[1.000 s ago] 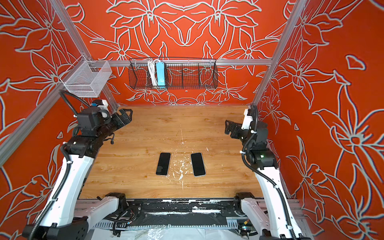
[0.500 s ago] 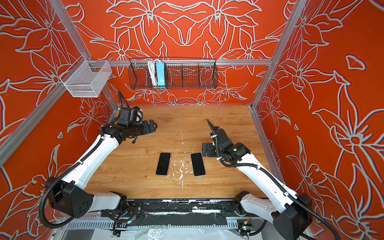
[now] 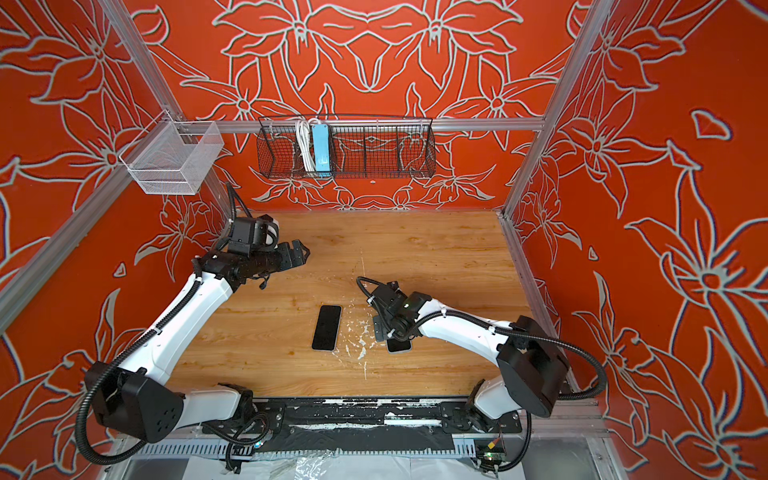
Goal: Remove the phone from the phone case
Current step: 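Move the right gripper over the clear-cased phone while the left arm rises forward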
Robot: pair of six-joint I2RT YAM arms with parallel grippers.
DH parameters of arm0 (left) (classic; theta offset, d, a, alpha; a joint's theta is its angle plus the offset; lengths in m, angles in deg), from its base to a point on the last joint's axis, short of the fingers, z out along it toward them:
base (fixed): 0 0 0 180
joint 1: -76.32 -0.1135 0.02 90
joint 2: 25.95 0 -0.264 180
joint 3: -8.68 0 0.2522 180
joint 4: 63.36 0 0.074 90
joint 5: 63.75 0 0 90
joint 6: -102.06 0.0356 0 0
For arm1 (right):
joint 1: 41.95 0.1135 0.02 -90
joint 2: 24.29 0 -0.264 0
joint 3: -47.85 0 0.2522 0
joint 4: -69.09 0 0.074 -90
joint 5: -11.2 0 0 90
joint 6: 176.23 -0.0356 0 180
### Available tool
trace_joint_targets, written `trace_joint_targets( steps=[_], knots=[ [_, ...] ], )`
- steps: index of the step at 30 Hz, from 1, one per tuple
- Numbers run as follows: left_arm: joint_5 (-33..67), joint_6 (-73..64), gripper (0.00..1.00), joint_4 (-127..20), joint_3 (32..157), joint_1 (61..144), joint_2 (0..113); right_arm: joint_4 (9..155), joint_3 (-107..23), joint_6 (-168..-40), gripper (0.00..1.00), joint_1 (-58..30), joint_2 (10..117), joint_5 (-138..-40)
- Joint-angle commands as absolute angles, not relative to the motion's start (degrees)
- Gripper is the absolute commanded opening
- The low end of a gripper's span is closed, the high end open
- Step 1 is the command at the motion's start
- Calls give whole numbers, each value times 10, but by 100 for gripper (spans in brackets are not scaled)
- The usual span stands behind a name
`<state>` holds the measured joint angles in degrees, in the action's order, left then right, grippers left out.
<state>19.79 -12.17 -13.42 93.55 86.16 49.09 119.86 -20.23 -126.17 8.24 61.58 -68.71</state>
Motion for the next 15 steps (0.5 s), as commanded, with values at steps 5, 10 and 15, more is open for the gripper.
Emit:
trace_joint_targets(
  steps=[5,10,15],
  knots=[
    [168,-132,97,-139,935,847,491,1180,-211,-1305,98,89,671,-686],
    [169,-132,97,-141,933,845,488,1168,-193,-1309,98,89,669,-679],
    [166,-132,97,-141,932,845,491,1158,-178,-1316,98,89,669,-683]
  ],
)
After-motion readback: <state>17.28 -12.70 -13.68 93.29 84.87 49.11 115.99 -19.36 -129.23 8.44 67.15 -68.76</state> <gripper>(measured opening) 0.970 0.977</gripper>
